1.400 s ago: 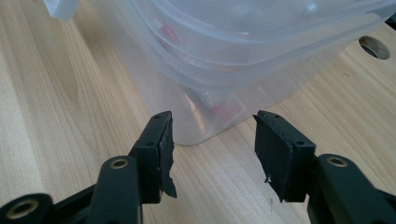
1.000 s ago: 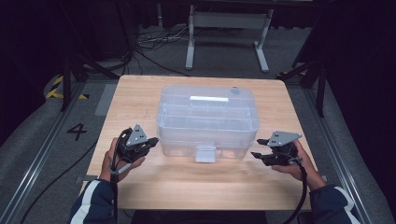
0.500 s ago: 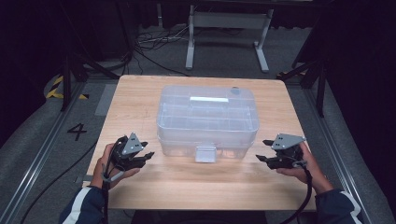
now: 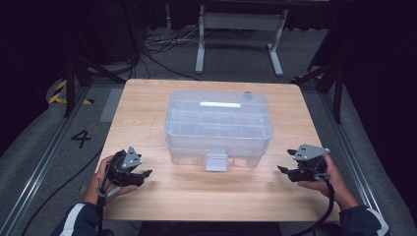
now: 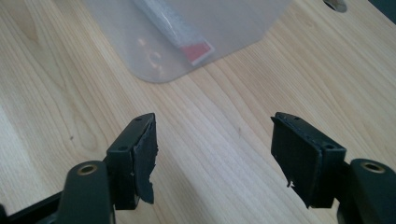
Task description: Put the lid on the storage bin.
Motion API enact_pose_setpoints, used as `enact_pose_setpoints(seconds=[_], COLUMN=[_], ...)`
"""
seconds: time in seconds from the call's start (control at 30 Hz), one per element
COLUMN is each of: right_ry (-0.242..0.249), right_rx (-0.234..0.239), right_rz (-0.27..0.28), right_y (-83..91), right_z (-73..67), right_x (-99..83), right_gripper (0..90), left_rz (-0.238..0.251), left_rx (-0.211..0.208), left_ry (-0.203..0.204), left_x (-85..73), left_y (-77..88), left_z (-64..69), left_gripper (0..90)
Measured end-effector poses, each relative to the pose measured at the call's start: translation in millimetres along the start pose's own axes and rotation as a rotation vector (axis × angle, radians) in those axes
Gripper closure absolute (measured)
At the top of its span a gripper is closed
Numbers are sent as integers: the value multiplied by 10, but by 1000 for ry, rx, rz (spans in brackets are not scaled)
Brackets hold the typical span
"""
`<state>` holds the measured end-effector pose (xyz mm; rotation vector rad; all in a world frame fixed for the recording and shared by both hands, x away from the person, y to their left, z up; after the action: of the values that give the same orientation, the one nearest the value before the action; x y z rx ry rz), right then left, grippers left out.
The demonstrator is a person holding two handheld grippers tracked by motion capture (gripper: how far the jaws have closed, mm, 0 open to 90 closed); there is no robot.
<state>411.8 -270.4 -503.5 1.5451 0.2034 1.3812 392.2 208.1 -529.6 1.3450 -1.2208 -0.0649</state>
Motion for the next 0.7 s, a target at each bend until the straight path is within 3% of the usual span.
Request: enact_pose_setpoints(seconds=[0.17,0.53,0.7], right_ry=[-21,-90,-118], right_rx=[-20,-42,-44], right_rz=[-11,-10,-11], right_y=[50,129,134], right_z=[28,87,89], right_x=[-142,-503,-627], right_gripper=[318,316,310], left_rz=[-22,-15,-13], left_rx=[10,0,-28], left_ry=[16,51,73], left_x=[-127,-272,-328], left_y=[-10,2,-2], left_z=[-9,-6,8], left_gripper=[282,257,240])
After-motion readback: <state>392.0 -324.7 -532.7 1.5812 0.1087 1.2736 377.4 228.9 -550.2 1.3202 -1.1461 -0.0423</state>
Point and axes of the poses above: each handheld gripper's, and its own axes: y roughly backward along the jaws, x roughly out of its top, z roughly to its right, the point moved 10 cm from there along -y, roughly forward along the jaws, and after that the axes turned 6 degrees about x, right-handed, at the moved point
